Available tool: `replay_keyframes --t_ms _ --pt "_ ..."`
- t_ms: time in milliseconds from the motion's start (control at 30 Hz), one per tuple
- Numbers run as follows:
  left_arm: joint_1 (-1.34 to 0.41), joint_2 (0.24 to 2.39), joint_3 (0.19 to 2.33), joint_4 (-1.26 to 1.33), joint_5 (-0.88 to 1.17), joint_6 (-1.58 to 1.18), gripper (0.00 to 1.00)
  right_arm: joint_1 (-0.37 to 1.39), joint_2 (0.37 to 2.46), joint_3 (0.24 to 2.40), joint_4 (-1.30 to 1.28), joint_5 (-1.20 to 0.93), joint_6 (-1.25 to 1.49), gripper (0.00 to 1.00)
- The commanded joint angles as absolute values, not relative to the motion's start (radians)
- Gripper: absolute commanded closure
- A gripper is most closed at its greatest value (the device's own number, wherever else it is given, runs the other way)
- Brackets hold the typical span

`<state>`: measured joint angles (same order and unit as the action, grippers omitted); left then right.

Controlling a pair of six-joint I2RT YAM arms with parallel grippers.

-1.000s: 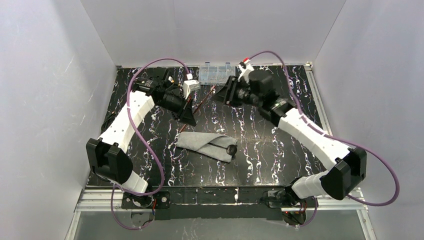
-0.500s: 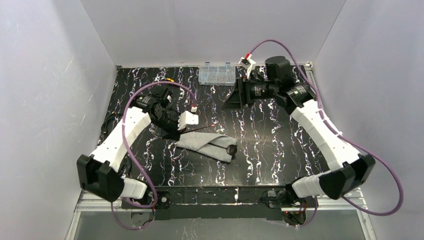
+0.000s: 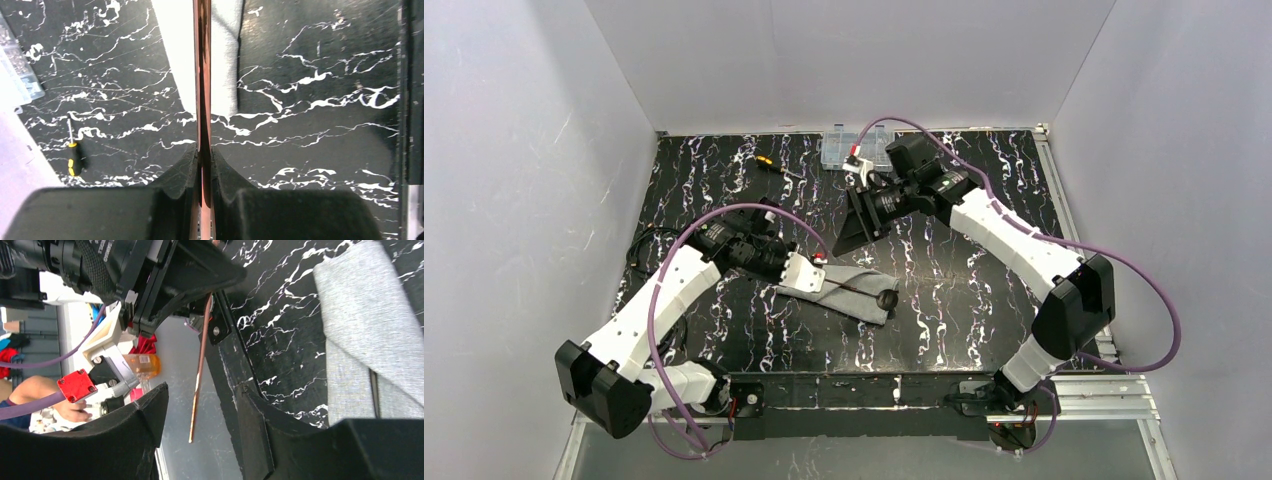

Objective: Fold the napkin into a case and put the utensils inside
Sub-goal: Pass from the left arm to the right

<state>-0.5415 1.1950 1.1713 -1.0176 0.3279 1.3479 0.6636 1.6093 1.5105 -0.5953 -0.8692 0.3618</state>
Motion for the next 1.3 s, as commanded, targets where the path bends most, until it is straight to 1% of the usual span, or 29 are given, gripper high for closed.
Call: replay_keyframes --t_ms 0,167,267,400,467,533,567,667,700,733,800,833,933,967,1067,1100,1133,1267 --pt "-0.556 1.189 1.169 -0.974 0.272 1.393 1.0 0.712 1.589 1.486 -0.553 -0.9 0.381 0.38" --pt "-0.574 1.188 1.161 -0.92 0.224 1.415 1.0 0.78 1.621 1.448 -0.516 -0.877 0.428 0.38" --pt "-0.583 1.192 1.175 -0.914 0.218 1.416 1.0 0.791 1.638 1.429 -0.495 -0.858 0.454 0.39" --pt "-0.593 1.192 1.18 -0.912 0.211 1.417 1.0 0.801 1.641 1.406 -0.422 -0.865 0.506 0.42" --pt "-0.595 1.192 1.177 -0.908 0.209 1.416 1.0 0.809 1.647 1.402 -0.399 -0.862 0.52 0.47" --pt "-0.597 1.19 1.176 -0.898 0.208 1.413 1.0 0.813 1.657 1.397 -0.397 -0.861 0.524 0.55" --pt "-0.598 1.19 1.175 -0.892 0.207 1.409 1.0 0.816 1.661 1.393 -0.395 -0.857 0.526 0.63" --pt "-0.6 1.188 1.179 -0.868 0.214 1.395 1.0 0.819 1.681 1.383 -0.405 -0.847 0.526 0.9" --pt "-0.6 1.186 1.18 -0.852 0.217 1.382 1.0 0.818 1.686 1.383 -0.417 -0.842 0.516 0.97" --pt "-0.601 1.184 1.182 -0.835 0.222 1.357 0.92 0.819 1.69 1.385 -0.438 -0.835 0.502 0.99" --pt "-0.601 1.182 1.193 -0.81 0.23 1.303 0.52 0.817 1.687 1.392 -0.482 -0.806 0.459 0.99" --pt "-0.6 1.181 1.197 -0.798 0.227 1.276 0.44 0.815 1.683 1.394 -0.506 -0.788 0.438 0.99" --pt "-0.598 1.183 1.205 -0.791 0.226 1.225 0.33 0.807 1.662 1.392 -0.592 -0.724 0.351 0.99" --pt "-0.593 1.184 1.205 -0.795 0.23 1.208 0.31 0.805 1.651 1.388 -0.628 -0.681 0.322 0.99" --pt "-0.574 1.186 1.215 -0.809 0.257 1.126 0.18 0.794 1.603 1.351 -0.725 -0.536 0.24 0.99" --pt "-0.558 1.19 1.225 -0.821 0.278 1.089 0.09 0.791 1.58 1.332 -0.75 -0.484 0.215 0.99" --pt "-0.538 1.198 1.241 -0.841 0.311 1.047 0.03 0.79 1.554 1.31 -0.771 -0.431 0.189 0.99" --pt "-0.42 1.254 1.289 -0.914 0.45 0.892 0.02 0.789 1.424 1.205 -0.796 -0.277 0.114 0.99"
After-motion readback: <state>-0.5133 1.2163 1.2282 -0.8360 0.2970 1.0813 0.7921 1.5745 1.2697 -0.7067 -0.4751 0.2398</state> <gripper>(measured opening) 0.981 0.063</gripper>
